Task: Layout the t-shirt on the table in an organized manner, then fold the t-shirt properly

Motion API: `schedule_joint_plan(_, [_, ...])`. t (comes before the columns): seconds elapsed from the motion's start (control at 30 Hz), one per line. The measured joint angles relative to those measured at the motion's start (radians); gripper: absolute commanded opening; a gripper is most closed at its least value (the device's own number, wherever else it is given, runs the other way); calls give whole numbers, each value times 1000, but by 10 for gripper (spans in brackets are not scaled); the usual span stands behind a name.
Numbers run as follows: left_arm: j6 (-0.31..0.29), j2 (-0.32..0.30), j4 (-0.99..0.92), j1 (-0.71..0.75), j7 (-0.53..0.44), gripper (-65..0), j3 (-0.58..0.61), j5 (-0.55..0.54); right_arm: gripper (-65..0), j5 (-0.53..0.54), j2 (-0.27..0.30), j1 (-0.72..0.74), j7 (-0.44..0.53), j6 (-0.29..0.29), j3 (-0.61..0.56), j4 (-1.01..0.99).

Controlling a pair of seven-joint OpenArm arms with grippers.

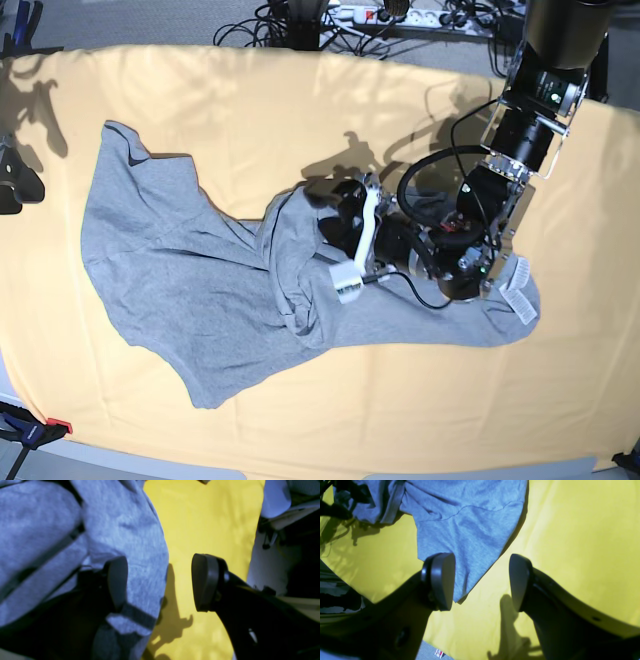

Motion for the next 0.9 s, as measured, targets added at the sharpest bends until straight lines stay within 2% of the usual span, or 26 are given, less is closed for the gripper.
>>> schedule_joint_plan(0.07, [-1,0,0,22,-33,-311,32,93,-288,-2,0,-4,0,0,0,0])
schedule_joint_plan(0.1, [-1,0,1,31,-74,-375,40,115,-288,-3,0,-3,0,0,0,0])
schedule_joint_plan(0.17, [-2,3,3,34,-117,-583,49,217,-288,0,0,-1,0,0,0,0])
schedule_joint_plan(0.2, [-2,5,3,32,-127,-650,49,248,-288,0,0,-1,0,0,0,0])
schedule_joint_plan(0.3, [41,2,3,26,-130,-650,49,245,-288,0,0,0,0,0,0,0])
schedule_joint_plan(0.4, [86,0,10,0,-95,-650,30,179,-288,-1,0,-1,0,0,0,0])
schedule_joint_plan(0.53, [57,3,45,-61,-60,-650,-81,34,-288,-2,0,-1,0,0,0,0])
schedule_joint_plan(0.63, [57,-2,48,-97,-51,-650,-186,32,-288,-2,0,0,0,0,0,0])
schedule_joint_plan(0.77, [57,-53,47,-106,-42,-650,-285,37,-288,-3,0,-1,0,0,0,0])
schedule_joint_plan(0.9, [57,-140,47,-100,-43,-650,-391,42,-288,-3,0,-1,0,0,0,0])
